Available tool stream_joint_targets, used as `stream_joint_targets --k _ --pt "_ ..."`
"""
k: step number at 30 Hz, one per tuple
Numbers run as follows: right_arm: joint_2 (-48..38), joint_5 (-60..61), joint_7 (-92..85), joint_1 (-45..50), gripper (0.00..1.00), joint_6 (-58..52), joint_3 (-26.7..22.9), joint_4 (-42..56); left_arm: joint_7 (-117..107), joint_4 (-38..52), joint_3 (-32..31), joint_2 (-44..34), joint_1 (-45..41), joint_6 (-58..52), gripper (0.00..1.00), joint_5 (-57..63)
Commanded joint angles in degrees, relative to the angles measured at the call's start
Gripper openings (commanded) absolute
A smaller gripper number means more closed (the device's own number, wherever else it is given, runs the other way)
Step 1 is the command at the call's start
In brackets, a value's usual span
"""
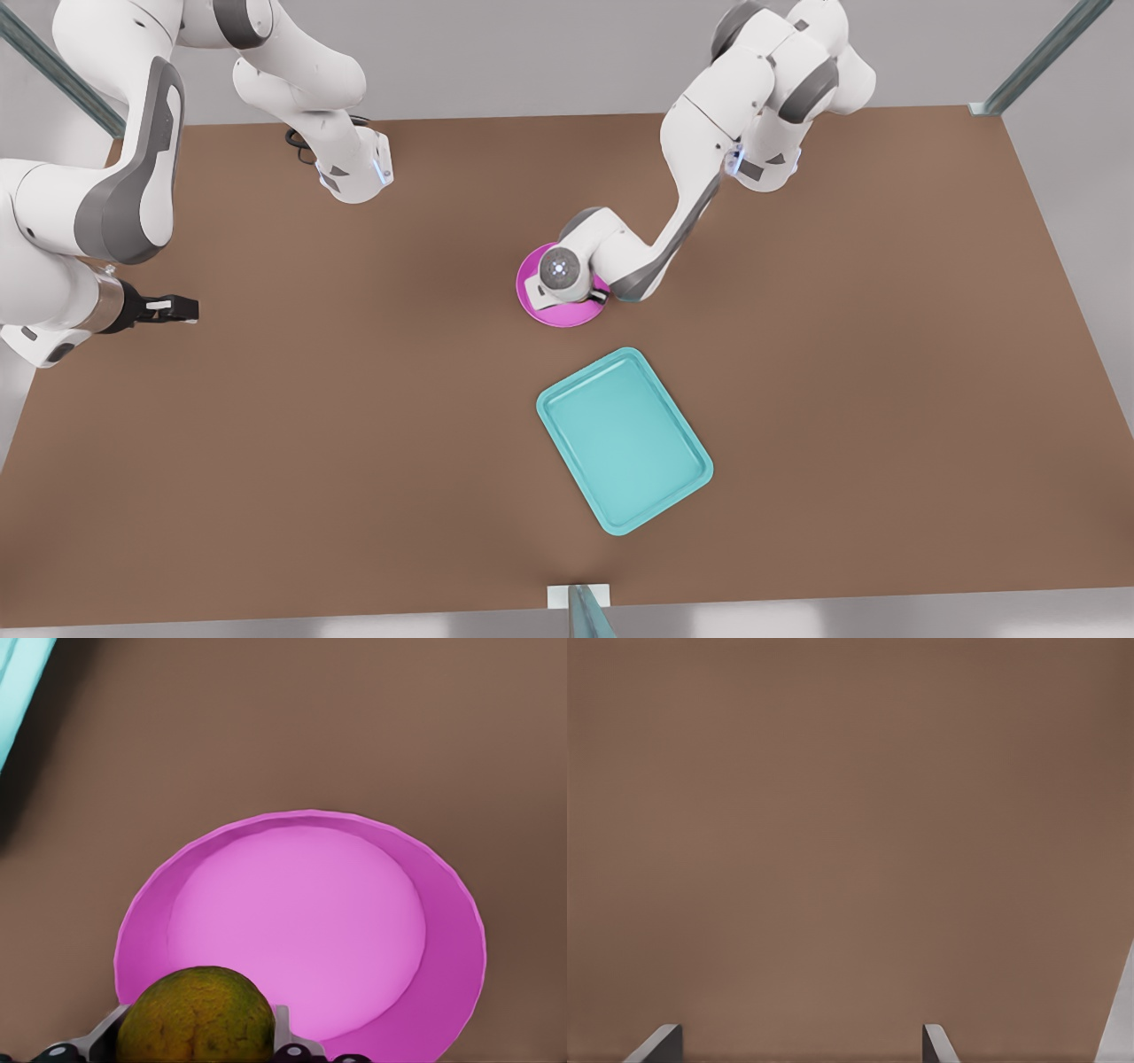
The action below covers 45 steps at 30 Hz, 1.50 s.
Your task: Place the orange on the plate with the left arm and the plate on the tray with the right arm
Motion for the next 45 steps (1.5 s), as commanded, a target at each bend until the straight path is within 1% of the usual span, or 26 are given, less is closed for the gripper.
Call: stream_joint_targets --k 1,3,4,5,6,7,8,9,10,11,12,13,14,15,16,18,22,25,26,31,32,38,39,41,45 --pt "0.00 0.03 -0.03 0.00 1.00 -0.03 -0.02 0.03 -19.30 -0.12 -0.10 0.50 -0.19 0.48 1.00 -0.77" --pt "0.00 0.03 -0.03 0.00 1.00 -0.03 -0.02 0.03 -19.82 -0.65 -0.10 -0.47 -0.10 -0.49 1.00 -0.77" --pt "0.00 0.03 -0.03 0.00 1.00 -0.03 -0.02 -0.05 -19.74 -2.67 0.51 -4.06 -0.10 -5.39 1.00 -0.77" --pt "0.35 0.03 -0.12 0.27 1.00 -0.03 -0.02 0.12 -16.41 3.03 5.16 -8.98 0.60 -24.63 1.00 -0.77" --pt "1.50 0.55 -0.56 0.70 1.00 -2.23 0.07 0.65 -6.31 13.66 14.82 -11.72 0.60 -42.38 1.00 -1.65" --pt "2.81 4.05 -0.91 0.71 1.00 -3.11 0.07 0.30 0.26 19.44 22.00 -11.98 0.69 -48.09 1.00 -3.31" --pt "4.92 11.35 -0.21 0.88 1.00 -3.64 0.07 -2.59 13.10 25.09 35.37 -11.98 0.60 -51.55 1.00 -4.99" --pt "5.45 15.23 -0.03 3.42 1.00 1.00 0.24 -7.33 23.91 28.17 43.91 -11.89 1.04 -50.94 1.00 -5.17" --pt "4.49 19.27 0.05 5.36 1.00 8.39 0.24 -14.01 28.25 28.44 45.08 -11.89 2.45 -46.11 1.00 -5.08" --pt "2.64 24.54 1.02 6.33 1.00 17.35 0.33 -22.19 27.73 29.15 44.47 -12.50 3.76 -45.22 1.00 -4.90" --pt "1.23 29.21 1.46 9.14 1.00 25.62 0.33 -29.22 25.45 25.90 17.20 -18.65 26.39 -36.98 1.00 -0.88" --pt "1.14 33.33 3.22 10.55 1.00 30.54 0.33 -33.09 23.94 22.04 -0.01 -23.13 40.32 -33.71 1.00 6.60" --pt "1.06 37.29 3.48 13.27 1.00 36.43 0.33 -37.58 23.24 11.04 2.27 -31.05 40.68 -27.22 1.00 7.22" --pt "0.88 40.54 5.85 15.91 1.00 40.66 0.33 -40.65 20.61 13.58 2.54 -29.83 40.59 -31.33 1.00 7.31" --pt "1.06 43.45 7.52 18.63 1.00 44.34 0.33 -42.15 20.25 15.08 2.63 -28.77 40.68 -32.22 1.00 7.31" --pt "2.02 48.02 12.18 25.05 1.00 51.64 0.33 -43.56 20.34 15.26 2.63 -28.59 40.59 -32.30 1.00 7.14" --pt "6.24 55.22 15.61 35.50 1.00 62.19 0.33 -43.65 21.31 15.43 2.63 -29.21 40.68 -35.29 1.00 7.05" --pt "8.96 57.24 16.14 40.95 1.00 68.16 0.42 -43.21 21.48 15.43 3.07 -29.12 40.95 -35.38 1.00 6.35" --pt "9.58 58.04 16.14 41.93 1.00 69.31 0.42 -43.03 21.48 15.35 2.98 -29.12 40.86 -35.47 1.00 6.35" --pt "13.97 58.30 16.05 42.45 1.00 74.23 7.19 -42.86 21.40 15.43 2.89 -29.03 40.86 -35.47 1.00 6.43" --pt "14.77 59.18 16.05 43.24 1.00 74.59 7.63 -42.33 21.40 15.43 2.89 -29.12 40.86 -35.47 1.00 6.52" --pt "15.03 59.44 15.61 44.30 1.00 74.67 7.89 -41.98 21.40 15.43 2.89 -29.03 40.86 -35.47 1.00 6.52" --pt "15.12 59.44 15.17 44.21 0.92 74.32 7.89 -42.15 21.40 15.35 2.89 -29.03 40.86 -35.47 1.00 6.52" --pt "15.12 59.44 15.17 44.21 0.90 74.06 7.89 -42.50 21.40 15.35 2.89 -29.03 40.86 -35.47 1.00 6.52" --pt "15.12 59.44 14.65 44.30 0.88 74.06 7.89 -43.82 21.40 15.43 2.89 -29.03 40.86 -35.47 1.00 6.52"
